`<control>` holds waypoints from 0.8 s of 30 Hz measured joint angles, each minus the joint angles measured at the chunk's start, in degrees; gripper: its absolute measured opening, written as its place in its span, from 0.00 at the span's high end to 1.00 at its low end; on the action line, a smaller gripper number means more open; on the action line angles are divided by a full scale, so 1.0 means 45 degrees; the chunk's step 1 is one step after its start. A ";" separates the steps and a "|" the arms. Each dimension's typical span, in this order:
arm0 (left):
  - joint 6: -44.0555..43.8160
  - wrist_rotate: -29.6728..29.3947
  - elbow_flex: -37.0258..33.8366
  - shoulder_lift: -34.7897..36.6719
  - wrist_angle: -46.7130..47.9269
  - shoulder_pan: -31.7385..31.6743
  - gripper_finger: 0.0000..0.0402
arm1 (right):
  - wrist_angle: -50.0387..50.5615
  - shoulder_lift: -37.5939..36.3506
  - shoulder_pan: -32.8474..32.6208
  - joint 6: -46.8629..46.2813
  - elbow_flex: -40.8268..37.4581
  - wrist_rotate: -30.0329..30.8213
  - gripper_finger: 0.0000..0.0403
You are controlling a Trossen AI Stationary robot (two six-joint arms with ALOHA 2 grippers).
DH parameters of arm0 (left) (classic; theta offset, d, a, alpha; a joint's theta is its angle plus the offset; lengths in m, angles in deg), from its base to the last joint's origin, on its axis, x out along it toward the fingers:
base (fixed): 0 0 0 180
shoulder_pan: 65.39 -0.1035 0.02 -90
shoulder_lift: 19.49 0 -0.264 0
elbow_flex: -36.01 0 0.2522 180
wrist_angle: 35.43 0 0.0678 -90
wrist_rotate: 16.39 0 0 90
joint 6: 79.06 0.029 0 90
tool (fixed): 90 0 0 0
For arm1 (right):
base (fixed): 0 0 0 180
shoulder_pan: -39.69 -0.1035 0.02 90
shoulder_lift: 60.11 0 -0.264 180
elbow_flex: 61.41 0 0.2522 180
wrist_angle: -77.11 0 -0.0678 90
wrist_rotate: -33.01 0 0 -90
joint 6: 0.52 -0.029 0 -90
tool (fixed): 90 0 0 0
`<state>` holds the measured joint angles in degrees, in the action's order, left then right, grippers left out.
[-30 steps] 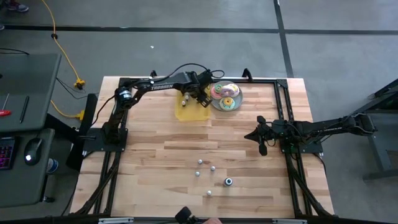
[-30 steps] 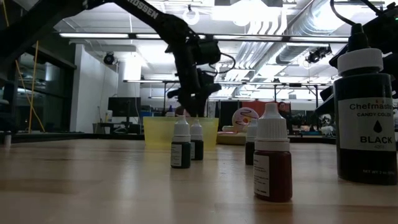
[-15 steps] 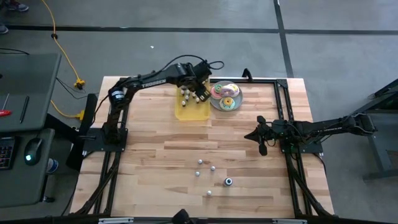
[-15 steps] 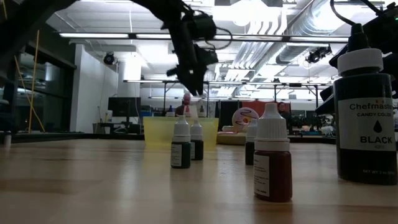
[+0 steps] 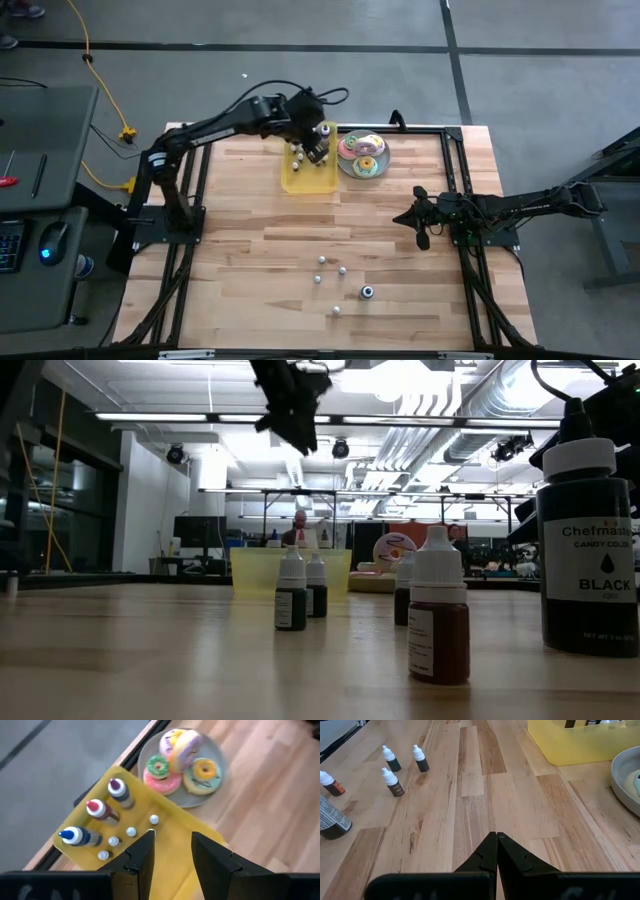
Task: Pick & Place food coloring
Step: Put the small brown food coloring bottle into the bin
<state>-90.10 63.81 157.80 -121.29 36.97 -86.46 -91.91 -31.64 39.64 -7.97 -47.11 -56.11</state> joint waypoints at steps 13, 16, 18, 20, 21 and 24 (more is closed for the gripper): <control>0.1736 0.1951 0.0000 0.0768 -0.0107 0.1300 0.69 | 0.0007 0.0000 -0.0003 0.0000 -0.0002 0.0000 1.00; 0.1736 0.2128 0.0000 0.0767 -0.0235 0.1804 0.69 | 0.0000 0.0000 0.0001 0.0000 -0.0001 0.0000 1.00; 0.1753 0.2121 0.0000 0.0764 -0.0305 0.2227 0.69 | 0.0002 0.0005 0.0000 0.0000 -0.0002 -0.0002 1.00; 0.1831 0.1996 0.0000 0.0727 -0.0338 0.2706 0.69 | 0.0002 0.0001 -0.0001 0.0000 -0.0002 0.0000 1.00; 0.1838 0.1884 0.0004 0.0653 -0.0337 0.2959 0.69 | 0.0001 0.0005 -0.0001 0.0000 0.0000 -0.0003 1.00; 0.1867 0.1743 0.0000 0.0380 -0.0209 0.3687 0.69 | 0.0002 0.0000 0.0002 0.0000 -0.0003 -0.0003 1.00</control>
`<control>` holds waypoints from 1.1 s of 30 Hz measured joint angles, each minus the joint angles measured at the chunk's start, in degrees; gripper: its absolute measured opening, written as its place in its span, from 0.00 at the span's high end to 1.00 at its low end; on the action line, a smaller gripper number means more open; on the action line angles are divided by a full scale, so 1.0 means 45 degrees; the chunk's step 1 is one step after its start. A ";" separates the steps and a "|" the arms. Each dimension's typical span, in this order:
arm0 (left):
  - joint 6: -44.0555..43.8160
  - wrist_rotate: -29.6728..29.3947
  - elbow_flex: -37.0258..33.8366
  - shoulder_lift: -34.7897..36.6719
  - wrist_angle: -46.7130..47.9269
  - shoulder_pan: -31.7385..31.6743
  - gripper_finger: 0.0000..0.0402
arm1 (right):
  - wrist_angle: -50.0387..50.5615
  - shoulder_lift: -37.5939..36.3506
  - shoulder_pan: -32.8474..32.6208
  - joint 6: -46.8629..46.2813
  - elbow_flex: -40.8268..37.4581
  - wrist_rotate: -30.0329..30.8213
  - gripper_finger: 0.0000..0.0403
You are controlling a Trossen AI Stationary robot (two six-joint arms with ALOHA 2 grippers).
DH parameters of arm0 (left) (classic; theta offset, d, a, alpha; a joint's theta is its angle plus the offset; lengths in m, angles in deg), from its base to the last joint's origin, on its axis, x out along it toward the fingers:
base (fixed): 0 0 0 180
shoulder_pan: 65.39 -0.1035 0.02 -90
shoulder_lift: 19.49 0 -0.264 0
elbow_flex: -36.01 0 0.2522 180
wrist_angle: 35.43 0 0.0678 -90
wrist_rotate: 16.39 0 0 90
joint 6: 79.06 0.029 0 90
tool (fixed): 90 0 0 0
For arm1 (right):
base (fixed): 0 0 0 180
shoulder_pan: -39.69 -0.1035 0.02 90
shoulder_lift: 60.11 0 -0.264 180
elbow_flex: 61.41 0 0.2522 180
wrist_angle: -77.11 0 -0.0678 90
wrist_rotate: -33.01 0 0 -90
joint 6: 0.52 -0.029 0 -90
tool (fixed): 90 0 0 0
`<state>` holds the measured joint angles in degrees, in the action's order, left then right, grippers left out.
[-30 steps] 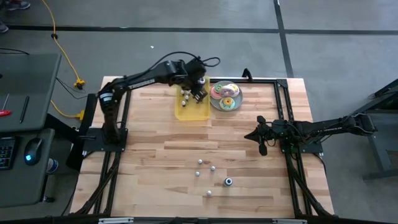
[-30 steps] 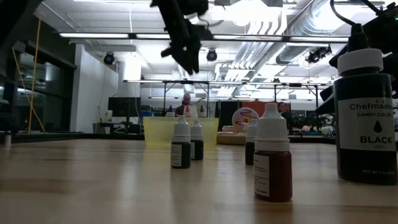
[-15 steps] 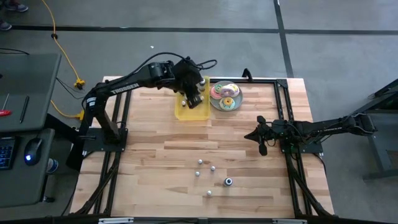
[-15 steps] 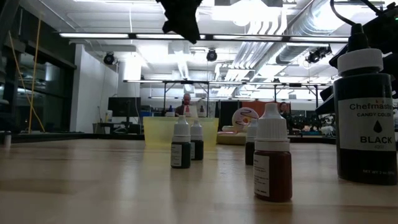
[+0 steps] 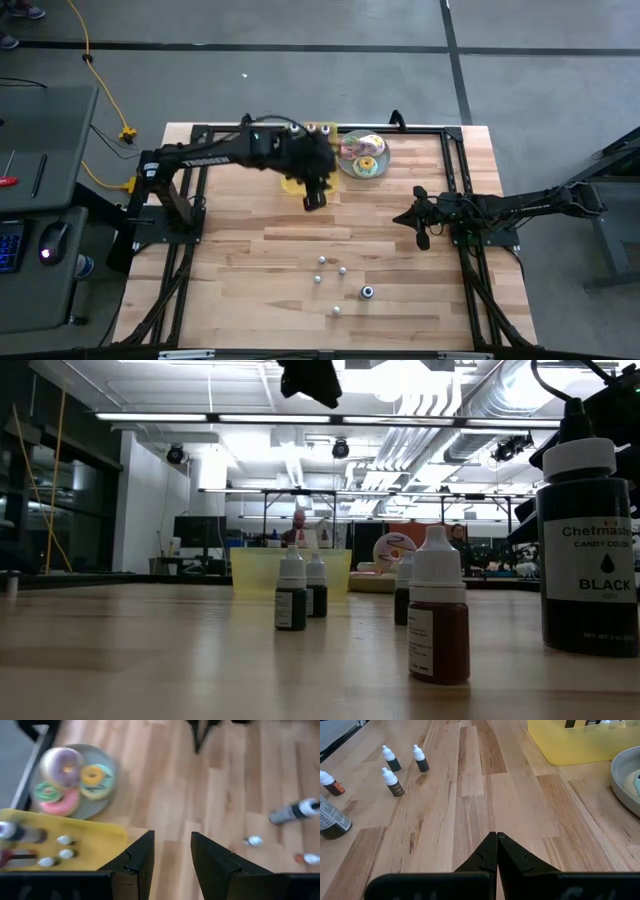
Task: Pick & Place food coloring
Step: Put the small brown food coloring bottle into the bin
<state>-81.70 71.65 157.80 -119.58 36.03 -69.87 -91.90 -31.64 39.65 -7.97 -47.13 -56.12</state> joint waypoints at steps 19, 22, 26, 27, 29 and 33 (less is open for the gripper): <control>0.2233 0.0400 -0.0005 -0.2930 -0.0219 0.3294 0.69 | 0.0000 0.0000 -0.0005 0.0000 0.0003 0.0003 1.00; 0.2770 0.0872 0.0000 -0.3256 -0.0386 0.3427 0.69 | 0.0000 0.0001 -0.0003 0.0000 0.0002 0.0000 1.00; 0.3004 0.1428 0.0005 -0.3746 -0.0478 0.3519 0.64 | 0.0000 0.0001 -0.0005 0.0000 -0.0001 -0.0001 1.00; 0.3011 0.1462 0.0005 -0.3823 -0.0511 0.3518 0.61 | 0.0000 0.0004 -0.0004 0.0000 0.0002 0.0003 1.00; 0.3011 0.1515 0.0005 -0.3984 -0.0667 0.3518 0.56 | 0.0000 0.0000 -0.0002 0.0000 0.0000 0.0000 1.00; 0.3038 0.1554 0.0000 -0.4459 -0.1145 0.3523 0.48 | 0.0000 0.0004 -0.0002 0.0000 0.0003 0.0002 1.00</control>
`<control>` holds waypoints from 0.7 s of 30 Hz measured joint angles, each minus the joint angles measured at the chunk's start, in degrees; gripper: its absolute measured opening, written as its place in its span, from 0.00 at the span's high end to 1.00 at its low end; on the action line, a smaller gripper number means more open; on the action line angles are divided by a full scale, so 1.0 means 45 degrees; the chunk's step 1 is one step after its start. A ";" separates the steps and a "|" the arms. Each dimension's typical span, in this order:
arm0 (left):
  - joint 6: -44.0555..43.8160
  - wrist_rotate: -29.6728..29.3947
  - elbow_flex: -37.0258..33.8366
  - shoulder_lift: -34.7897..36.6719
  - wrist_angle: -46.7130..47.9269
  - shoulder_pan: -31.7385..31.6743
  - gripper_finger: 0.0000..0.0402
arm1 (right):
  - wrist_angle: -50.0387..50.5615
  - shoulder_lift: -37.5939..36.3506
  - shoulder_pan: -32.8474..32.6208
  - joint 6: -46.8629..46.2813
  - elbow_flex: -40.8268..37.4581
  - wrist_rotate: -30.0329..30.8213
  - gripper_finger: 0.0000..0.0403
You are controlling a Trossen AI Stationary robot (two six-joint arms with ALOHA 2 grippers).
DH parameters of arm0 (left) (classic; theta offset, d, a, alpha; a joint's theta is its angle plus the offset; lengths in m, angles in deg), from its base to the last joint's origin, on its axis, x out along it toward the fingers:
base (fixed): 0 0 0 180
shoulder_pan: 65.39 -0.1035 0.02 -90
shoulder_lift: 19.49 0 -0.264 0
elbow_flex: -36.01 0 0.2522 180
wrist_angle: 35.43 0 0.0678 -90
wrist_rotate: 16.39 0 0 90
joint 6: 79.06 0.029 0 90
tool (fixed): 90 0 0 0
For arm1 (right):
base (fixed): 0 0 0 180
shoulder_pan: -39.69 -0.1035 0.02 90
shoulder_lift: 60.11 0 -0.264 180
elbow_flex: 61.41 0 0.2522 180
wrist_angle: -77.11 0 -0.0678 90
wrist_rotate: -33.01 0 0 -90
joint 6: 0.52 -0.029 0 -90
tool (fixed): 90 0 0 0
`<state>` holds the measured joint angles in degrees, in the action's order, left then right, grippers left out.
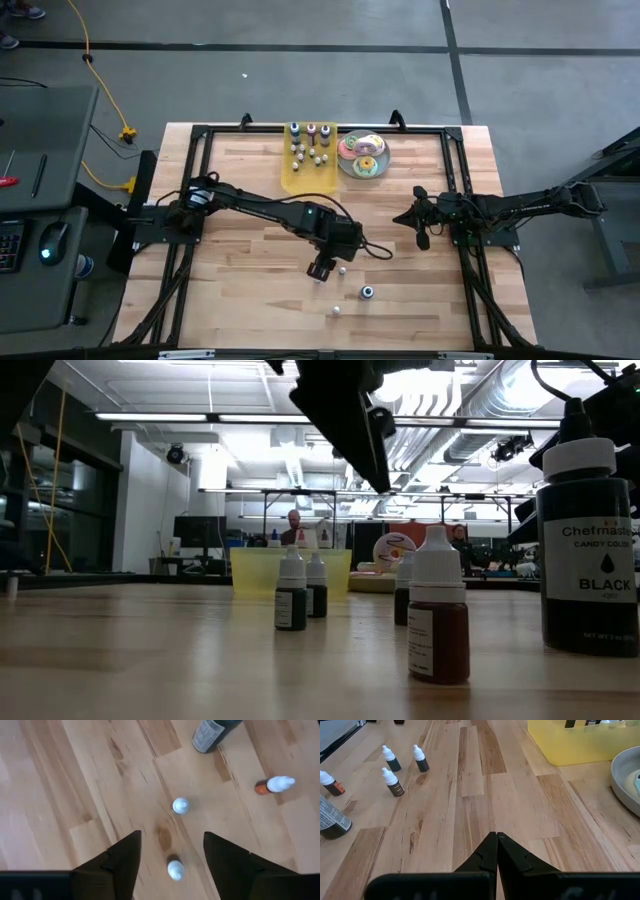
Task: Pick & Place food coloring
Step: Put the small brown food coloring bottle into the bin
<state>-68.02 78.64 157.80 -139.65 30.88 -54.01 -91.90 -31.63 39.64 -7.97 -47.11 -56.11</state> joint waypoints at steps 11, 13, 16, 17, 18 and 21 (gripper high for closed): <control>0.0163 0.0659 0.0005 -0.0871 -0.0754 0.0446 0.44 | 0.0001 -0.0004 0.0002 0.0000 0.0000 0.0000 1.00; 0.0163 0.0746 0.0010 -0.1017 -0.0941 0.0496 0.44 | 0.0000 0.0001 -0.0003 0.0000 0.0000 0.0001 1.00; 0.0163 0.0353 -0.0010 -0.1144 -0.1059 0.0577 0.44 | -0.0002 -0.0003 -0.0002 0.0000 -0.0002 0.0001 1.00; 0.0166 0.0224 -0.0003 -0.1212 -0.1209 0.0571 0.44 | 0.0000 0.0001 -0.0001 0.0000 -0.0002 0.0001 1.00; 0.0181 0.0091 0.0028 -0.1272 -0.1404 0.0562 0.44 | -0.0005 0.0001 0.0000 0.0000 -0.0001 -0.0003 1.00; 0.0316 -0.0004 -0.0015 -0.1361 -0.1247 0.0563 0.44 | 0.0032 0.0001 -0.0003 0.0000 0.0000 -0.0004 1.00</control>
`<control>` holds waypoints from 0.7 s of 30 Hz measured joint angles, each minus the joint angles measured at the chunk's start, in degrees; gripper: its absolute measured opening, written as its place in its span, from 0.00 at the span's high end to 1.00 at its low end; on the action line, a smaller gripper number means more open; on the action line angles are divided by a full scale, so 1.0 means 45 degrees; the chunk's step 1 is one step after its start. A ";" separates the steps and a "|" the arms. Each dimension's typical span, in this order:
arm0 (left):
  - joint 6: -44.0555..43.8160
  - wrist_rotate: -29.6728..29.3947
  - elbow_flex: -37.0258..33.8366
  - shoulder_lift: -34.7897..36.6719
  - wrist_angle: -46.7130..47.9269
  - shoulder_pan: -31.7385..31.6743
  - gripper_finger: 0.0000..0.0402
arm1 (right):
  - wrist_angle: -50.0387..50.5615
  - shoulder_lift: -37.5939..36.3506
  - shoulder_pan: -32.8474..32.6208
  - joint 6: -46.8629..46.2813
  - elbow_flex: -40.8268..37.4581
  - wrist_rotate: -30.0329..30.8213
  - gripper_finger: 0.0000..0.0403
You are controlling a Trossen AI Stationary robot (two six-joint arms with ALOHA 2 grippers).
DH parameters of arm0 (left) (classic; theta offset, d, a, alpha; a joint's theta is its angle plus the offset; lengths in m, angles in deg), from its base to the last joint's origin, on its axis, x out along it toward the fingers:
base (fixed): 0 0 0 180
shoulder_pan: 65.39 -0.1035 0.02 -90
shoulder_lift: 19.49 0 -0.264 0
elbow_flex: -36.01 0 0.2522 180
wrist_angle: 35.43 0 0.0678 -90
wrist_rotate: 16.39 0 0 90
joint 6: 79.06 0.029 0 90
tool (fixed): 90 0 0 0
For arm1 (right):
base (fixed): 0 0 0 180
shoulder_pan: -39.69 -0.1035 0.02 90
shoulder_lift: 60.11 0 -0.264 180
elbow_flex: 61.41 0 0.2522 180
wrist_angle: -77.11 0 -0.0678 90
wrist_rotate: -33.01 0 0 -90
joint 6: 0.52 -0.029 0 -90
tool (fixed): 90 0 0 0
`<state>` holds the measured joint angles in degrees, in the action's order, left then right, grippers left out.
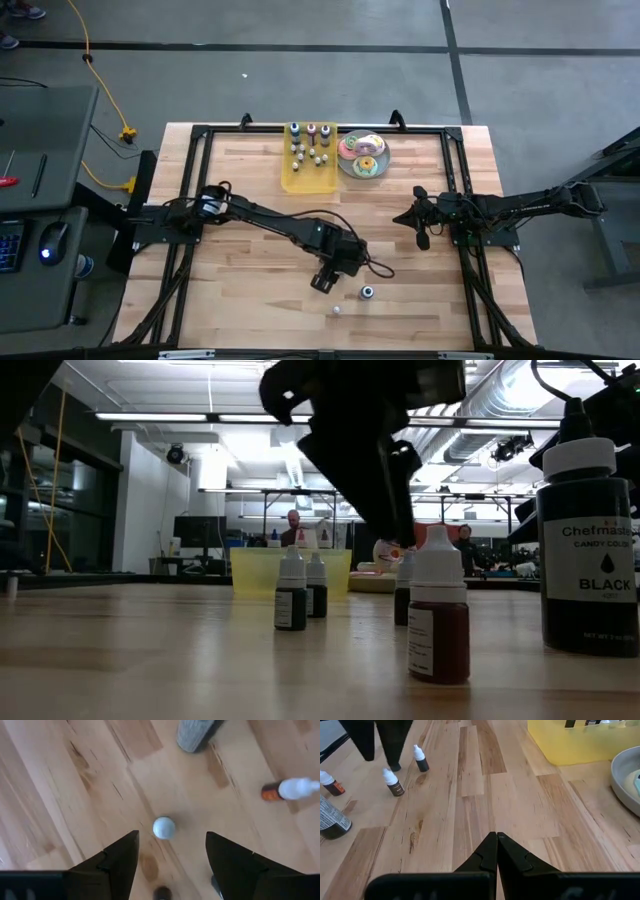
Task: Pick & Place food coloring
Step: Put the small brown food coloring bottle into the bin
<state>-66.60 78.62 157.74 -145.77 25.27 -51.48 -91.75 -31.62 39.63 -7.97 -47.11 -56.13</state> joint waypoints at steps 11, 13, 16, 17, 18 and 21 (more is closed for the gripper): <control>0.0245 -0.0015 0.0000 -0.0525 -0.0239 0.0000 0.44 | -0.0036 0.0000 0.0004 0.0000 -0.0001 0.0001 1.00; 0.0235 -0.0015 0.0039 -0.0701 -0.0648 0.0000 0.44 | -0.0040 0.0000 0.0003 0.0000 -0.0001 0.0004 1.00; 0.0202 -0.0015 0.0000 -0.0766 -0.0440 0.0000 0.44 | -0.0037 0.0000 0.0000 0.0000 0.0000 0.0005 1.00; 0.0190 -0.0019 0.0008 -0.0762 -0.0544 0.0000 0.44 | -0.0043 0.0000 0.0003 0.0000 0.0000 0.0004 1.00; 0.0187 -0.0019 0.0023 -0.0749 -0.0588 0.0000 0.44 | -0.0061 0.0000 0.0000 0.0000 0.0000 0.0005 1.00; 0.0183 -0.0019 0.0019 -0.0742 -0.0668 -0.0002 0.44 | -0.0043 0.0000 0.0002 0.0000 -0.0002 0.0000 1.00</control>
<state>-65.78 78.54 157.82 -149.11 22.26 -51.49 -91.95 -31.62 39.64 -7.97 -47.12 -56.13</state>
